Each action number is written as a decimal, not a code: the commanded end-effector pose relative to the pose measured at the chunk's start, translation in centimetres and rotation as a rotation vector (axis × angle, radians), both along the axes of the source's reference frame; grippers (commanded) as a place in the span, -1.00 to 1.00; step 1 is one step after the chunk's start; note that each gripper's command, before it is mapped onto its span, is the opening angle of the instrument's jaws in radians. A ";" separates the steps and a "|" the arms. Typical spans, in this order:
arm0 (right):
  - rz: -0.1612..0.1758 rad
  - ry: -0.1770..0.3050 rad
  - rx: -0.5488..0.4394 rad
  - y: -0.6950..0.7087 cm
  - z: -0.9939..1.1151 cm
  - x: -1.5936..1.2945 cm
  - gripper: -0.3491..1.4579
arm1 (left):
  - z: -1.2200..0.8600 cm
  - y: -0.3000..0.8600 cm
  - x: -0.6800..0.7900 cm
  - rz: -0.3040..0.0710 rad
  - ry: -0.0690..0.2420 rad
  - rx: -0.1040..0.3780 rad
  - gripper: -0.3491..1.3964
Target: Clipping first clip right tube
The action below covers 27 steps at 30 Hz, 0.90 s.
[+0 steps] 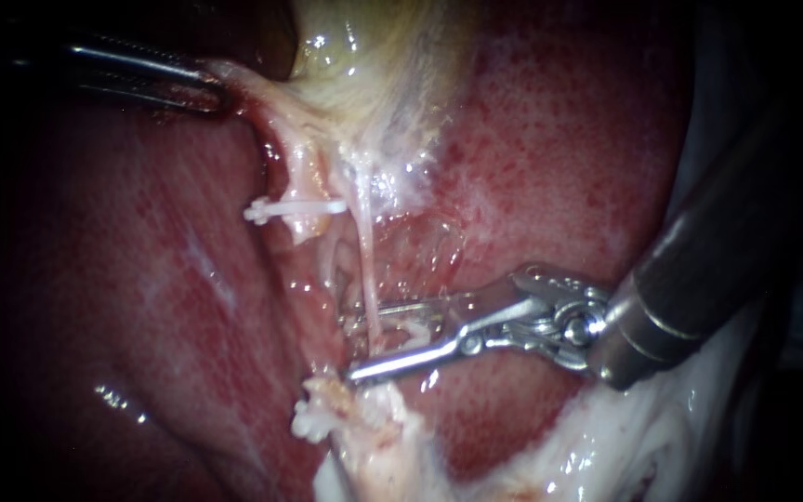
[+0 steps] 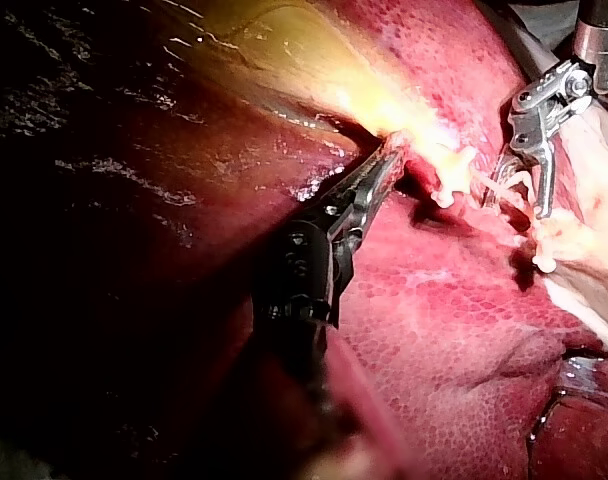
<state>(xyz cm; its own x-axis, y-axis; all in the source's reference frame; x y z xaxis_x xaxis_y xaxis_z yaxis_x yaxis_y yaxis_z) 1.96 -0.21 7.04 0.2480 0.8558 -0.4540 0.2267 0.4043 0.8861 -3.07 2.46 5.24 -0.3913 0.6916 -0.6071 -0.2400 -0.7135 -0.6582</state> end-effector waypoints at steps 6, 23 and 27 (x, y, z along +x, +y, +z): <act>-0.002 0.025 0.020 0.00 -0.08 0.00 -0.06 | 0.00 0.00 0.00 0.000 0.000 0.000 -1.00; -0.019 0.111 0.078 0.00 -0.62 -0.11 -0.07 | 0.00 0.00 0.01 0.000 0.000 0.000 -1.00; -0.019 0.108 0.084 0.00 -0.63 -0.15 -0.08 | 0.00 0.00 0.01 0.000 0.000 0.000 -1.00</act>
<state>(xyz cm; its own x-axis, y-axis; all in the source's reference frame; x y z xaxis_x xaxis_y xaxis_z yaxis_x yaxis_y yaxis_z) 1.80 -0.21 6.40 0.2204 0.8886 -0.4022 0.3307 0.3199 0.8879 -3.06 2.45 5.24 -0.3915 0.6916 -0.6070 -0.2396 -0.7135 -0.6584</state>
